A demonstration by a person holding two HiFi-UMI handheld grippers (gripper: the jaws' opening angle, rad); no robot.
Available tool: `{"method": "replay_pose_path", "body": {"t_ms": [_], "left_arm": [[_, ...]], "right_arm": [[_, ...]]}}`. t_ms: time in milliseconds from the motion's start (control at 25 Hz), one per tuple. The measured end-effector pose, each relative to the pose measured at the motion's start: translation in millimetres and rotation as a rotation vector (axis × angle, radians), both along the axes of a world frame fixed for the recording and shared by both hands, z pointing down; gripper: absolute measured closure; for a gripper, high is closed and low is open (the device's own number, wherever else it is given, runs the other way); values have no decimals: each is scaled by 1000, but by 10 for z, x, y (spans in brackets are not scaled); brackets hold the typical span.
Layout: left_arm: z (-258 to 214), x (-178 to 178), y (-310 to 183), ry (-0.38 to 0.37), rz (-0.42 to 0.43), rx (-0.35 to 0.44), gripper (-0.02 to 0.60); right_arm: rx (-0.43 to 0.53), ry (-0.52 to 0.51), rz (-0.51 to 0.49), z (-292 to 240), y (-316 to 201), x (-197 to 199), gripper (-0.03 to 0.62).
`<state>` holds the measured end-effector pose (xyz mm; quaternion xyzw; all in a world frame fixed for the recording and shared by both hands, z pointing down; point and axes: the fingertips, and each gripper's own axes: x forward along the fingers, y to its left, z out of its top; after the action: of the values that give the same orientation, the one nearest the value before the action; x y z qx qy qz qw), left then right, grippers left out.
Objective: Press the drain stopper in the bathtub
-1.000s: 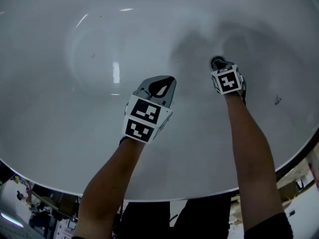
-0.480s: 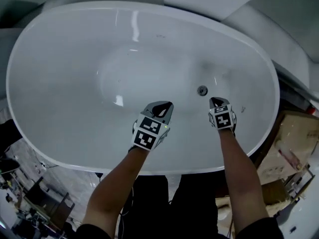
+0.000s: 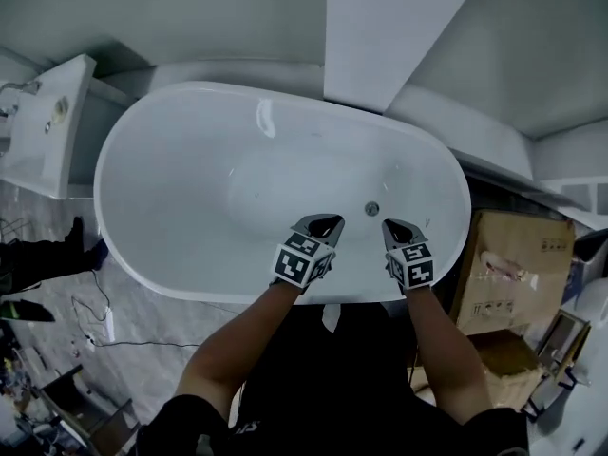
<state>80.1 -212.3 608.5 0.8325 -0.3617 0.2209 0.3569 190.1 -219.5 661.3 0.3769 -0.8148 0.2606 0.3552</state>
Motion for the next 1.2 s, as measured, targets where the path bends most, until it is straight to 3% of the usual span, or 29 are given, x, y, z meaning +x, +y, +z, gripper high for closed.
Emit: {"method": "replay_pose_path", "body": {"t_ms": [400, 640, 920, 1200], "left_arm": [[-1400, -340, 457, -32, 36, 166, 571], [-2009, -349, 518, -60, 58, 291, 571], [-2604, -113, 429, -40, 8, 385, 571], [-3120, 276, 354, -24, 16, 486, 571]], "right_arm": [[203, -202, 172, -1729, 596, -99, 580], [307, -316, 161, -2439, 747, -141, 582], [399, -367, 146, -3128, 739, 160, 582], [517, -446, 152, -3803, 670, 545, 582]]}}
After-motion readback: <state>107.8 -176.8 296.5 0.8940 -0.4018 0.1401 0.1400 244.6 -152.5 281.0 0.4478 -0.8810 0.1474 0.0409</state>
